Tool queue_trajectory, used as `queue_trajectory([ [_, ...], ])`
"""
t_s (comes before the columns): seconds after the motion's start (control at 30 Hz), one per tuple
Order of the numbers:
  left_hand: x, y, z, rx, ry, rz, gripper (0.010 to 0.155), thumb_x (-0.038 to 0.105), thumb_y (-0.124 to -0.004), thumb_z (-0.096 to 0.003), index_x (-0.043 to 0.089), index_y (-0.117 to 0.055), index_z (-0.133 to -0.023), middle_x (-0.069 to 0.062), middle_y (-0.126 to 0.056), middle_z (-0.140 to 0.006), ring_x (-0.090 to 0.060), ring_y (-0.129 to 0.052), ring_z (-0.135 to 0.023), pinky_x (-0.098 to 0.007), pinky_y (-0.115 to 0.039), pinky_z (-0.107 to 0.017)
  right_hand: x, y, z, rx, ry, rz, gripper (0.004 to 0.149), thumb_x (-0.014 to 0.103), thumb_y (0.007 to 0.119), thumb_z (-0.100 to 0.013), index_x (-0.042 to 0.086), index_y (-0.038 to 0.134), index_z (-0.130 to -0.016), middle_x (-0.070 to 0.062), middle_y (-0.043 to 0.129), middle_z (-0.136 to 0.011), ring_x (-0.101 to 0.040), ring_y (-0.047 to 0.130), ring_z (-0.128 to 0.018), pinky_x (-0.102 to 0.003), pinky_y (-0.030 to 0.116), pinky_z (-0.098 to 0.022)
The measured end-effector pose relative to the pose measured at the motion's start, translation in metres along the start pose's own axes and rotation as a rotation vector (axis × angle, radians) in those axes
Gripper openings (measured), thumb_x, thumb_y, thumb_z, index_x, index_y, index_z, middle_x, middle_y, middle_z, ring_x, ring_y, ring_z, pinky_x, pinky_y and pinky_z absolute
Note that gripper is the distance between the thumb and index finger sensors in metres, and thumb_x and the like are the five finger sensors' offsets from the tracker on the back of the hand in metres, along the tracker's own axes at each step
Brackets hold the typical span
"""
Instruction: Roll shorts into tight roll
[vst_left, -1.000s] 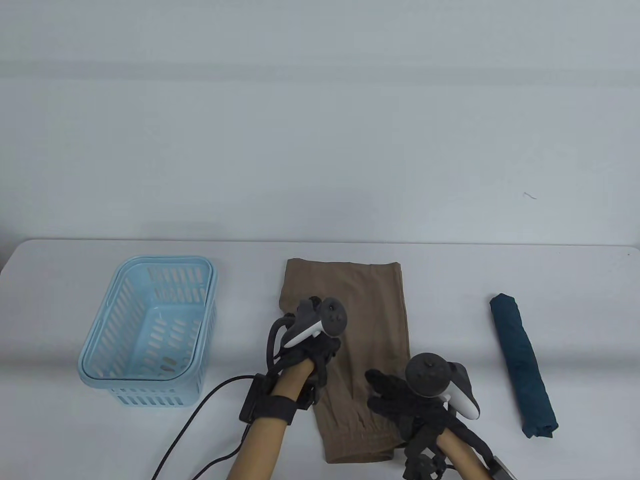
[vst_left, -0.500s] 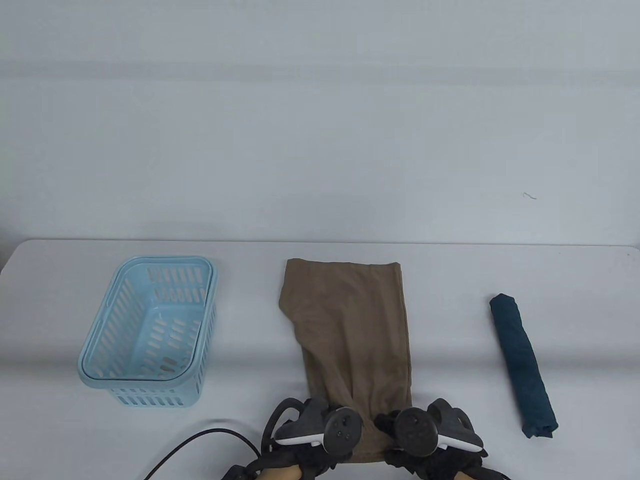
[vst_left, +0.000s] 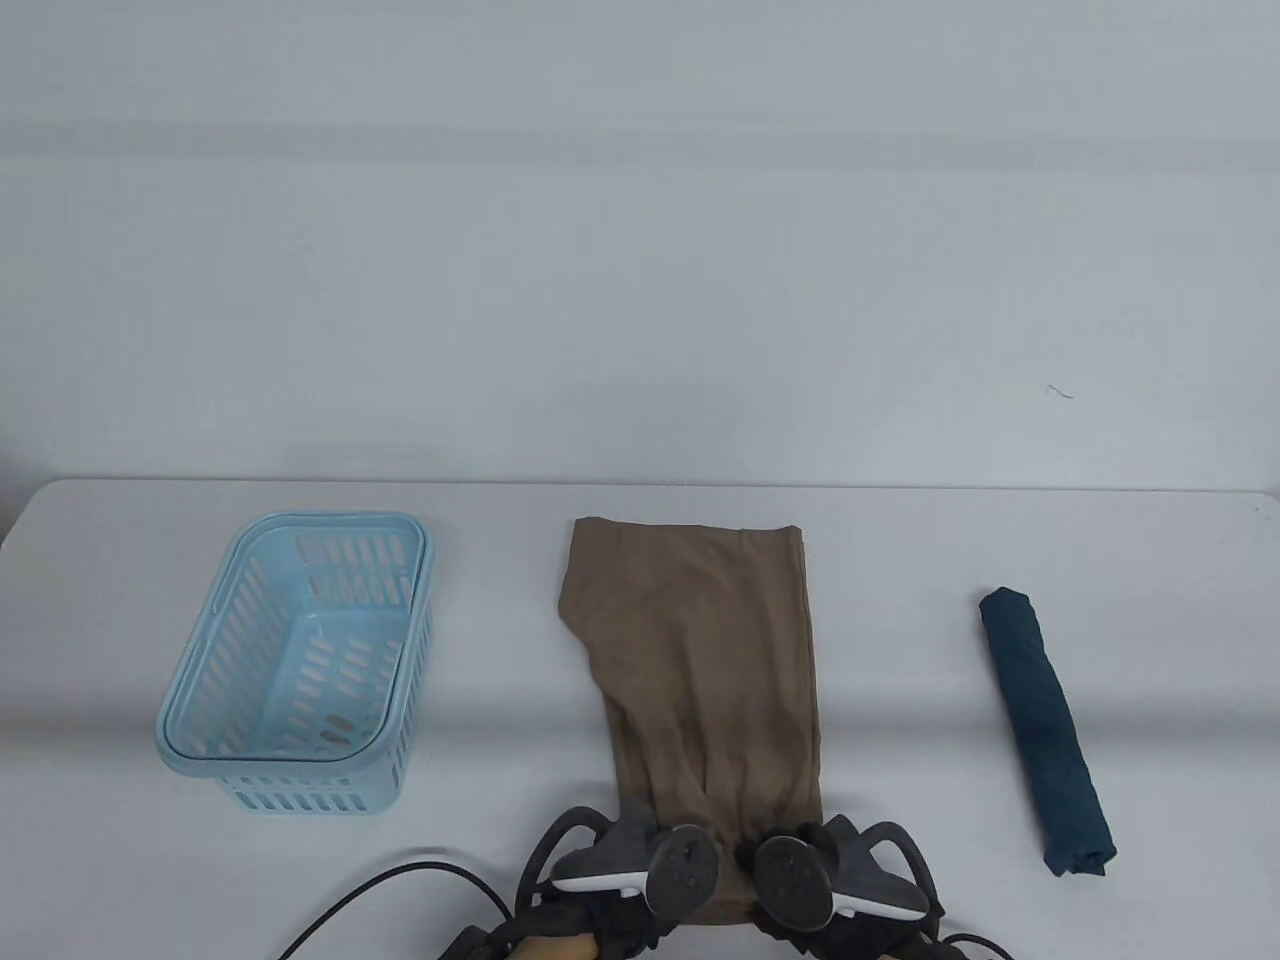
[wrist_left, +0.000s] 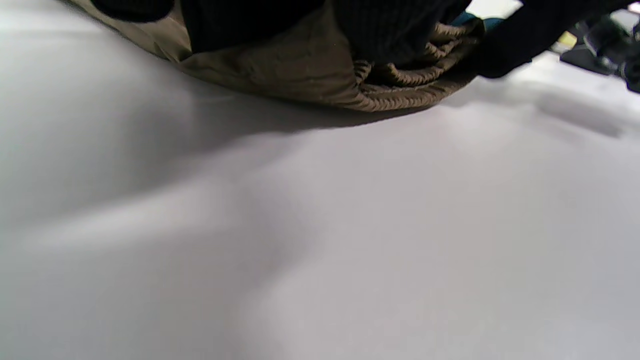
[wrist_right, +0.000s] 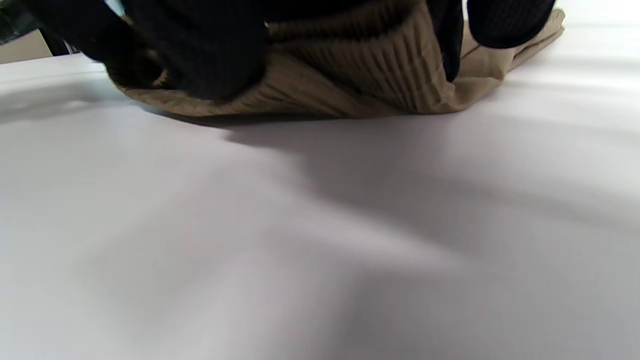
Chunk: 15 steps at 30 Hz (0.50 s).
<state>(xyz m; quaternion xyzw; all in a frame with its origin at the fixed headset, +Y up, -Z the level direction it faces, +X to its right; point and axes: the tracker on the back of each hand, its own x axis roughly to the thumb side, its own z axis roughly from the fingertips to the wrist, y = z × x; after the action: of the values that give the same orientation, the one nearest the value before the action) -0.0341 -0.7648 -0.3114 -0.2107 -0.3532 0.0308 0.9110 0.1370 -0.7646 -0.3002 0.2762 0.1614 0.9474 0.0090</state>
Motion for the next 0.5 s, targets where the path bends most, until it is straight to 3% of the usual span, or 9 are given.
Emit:
queue_trajectory([
  [0.2,-0.004,0.005,0.002,0.013,-0.008,0.035,0.059,0.028,-0.069,-0.0499,0.011,-0.054,-0.104,-0.021,-0.065,-0.106,-0.043,-0.073,-0.094,-0.066,-0.059,-0.067,0.006,0.000,0.003,-0.051,-0.005,0.067,0.062,0.036,0.073,-0.048,0.011,0.055,-0.102,-0.017,0.064,-0.101,-0.040,0.071,-0.089,-0.065,0.052,-0.068],
  [0.37,-0.007,0.012,0.006,0.007,-0.001,0.123,0.053,0.024,-0.065,-0.0505,0.012,-0.062,-0.102,-0.020,-0.078,-0.100,-0.040,-0.085,-0.088,-0.063,-0.066,-0.065,0.000,-0.008,0.006,-0.064,-0.057,-0.068,0.053,0.031,0.068,-0.050,0.009,0.065,-0.098,-0.018,0.077,-0.094,-0.038,0.082,-0.082,-0.066,0.053,-0.067],
  [0.5,-0.010,0.012,0.005,-0.001,0.019,0.166,0.048,0.021,-0.062,-0.0499,0.014,-0.070,-0.097,-0.012,-0.094,-0.085,-0.031,-0.100,-0.071,-0.066,-0.063,-0.064,-0.011,-0.009,0.004,0.011,-0.075,-0.284,0.049,0.029,0.068,-0.050,0.011,0.070,-0.096,-0.016,0.087,-0.085,-0.034,0.090,-0.072,-0.066,0.053,-0.067],
])
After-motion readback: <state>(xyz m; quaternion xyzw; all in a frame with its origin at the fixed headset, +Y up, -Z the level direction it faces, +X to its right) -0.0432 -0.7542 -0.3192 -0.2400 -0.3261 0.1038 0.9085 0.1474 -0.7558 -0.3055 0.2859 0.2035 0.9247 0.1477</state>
